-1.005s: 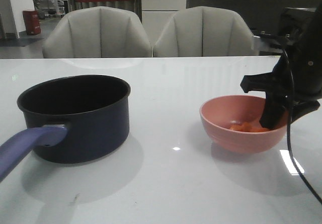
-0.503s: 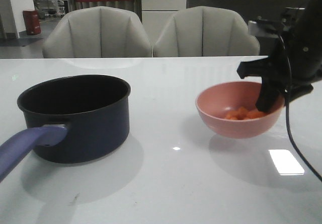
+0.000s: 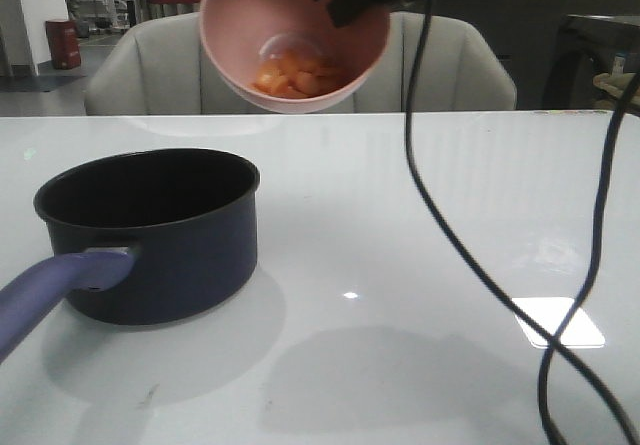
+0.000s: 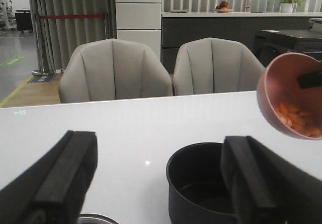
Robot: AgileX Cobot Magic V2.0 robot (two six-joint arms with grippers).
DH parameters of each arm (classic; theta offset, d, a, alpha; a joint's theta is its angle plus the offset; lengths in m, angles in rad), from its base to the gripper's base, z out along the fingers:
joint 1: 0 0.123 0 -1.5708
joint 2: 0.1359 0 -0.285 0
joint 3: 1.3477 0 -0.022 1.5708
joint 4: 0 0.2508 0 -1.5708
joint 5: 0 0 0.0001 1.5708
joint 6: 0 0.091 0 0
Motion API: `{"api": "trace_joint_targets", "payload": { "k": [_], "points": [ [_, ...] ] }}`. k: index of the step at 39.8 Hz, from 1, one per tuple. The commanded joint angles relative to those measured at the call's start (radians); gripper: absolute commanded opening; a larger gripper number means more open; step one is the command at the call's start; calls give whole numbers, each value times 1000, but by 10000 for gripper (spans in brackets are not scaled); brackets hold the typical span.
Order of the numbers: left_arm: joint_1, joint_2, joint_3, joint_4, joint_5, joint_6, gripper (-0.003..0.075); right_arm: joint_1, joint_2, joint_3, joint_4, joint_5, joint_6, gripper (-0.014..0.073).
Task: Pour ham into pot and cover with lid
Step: 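Lift the pink bowl with the right gripper over the saucepan, then tilt the pink bowl with the right gripper to pour slices into saucepan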
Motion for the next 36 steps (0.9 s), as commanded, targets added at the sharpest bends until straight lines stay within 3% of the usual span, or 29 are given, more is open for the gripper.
{"api": "trace_joint_targets", "payload": {
  "k": [1,9,22,27,34,36],
  "points": [
    [-7,12,-29,-5,-75,-1,556,33,-24,-34,-15,-208,-63,132],
    [-7,12,-29,-5,-75,-1,556,85,55,-45,-15,-425,-194,132],
    [-7,12,-29,-5,-76,-1,556,171,207,-51,-13,-878,-580,132],
    [-7,12,-29,-5,-76,-1,556,203,251,-47,18,-1003,-664,132],
    [-7,12,-29,-5,-76,-1,556,234,302,-23,18,-1287,-726,132],
    [-7,12,-29,-5,-76,-1,556,234,303,-15,19,-1293,-728,132]
  ]
}}
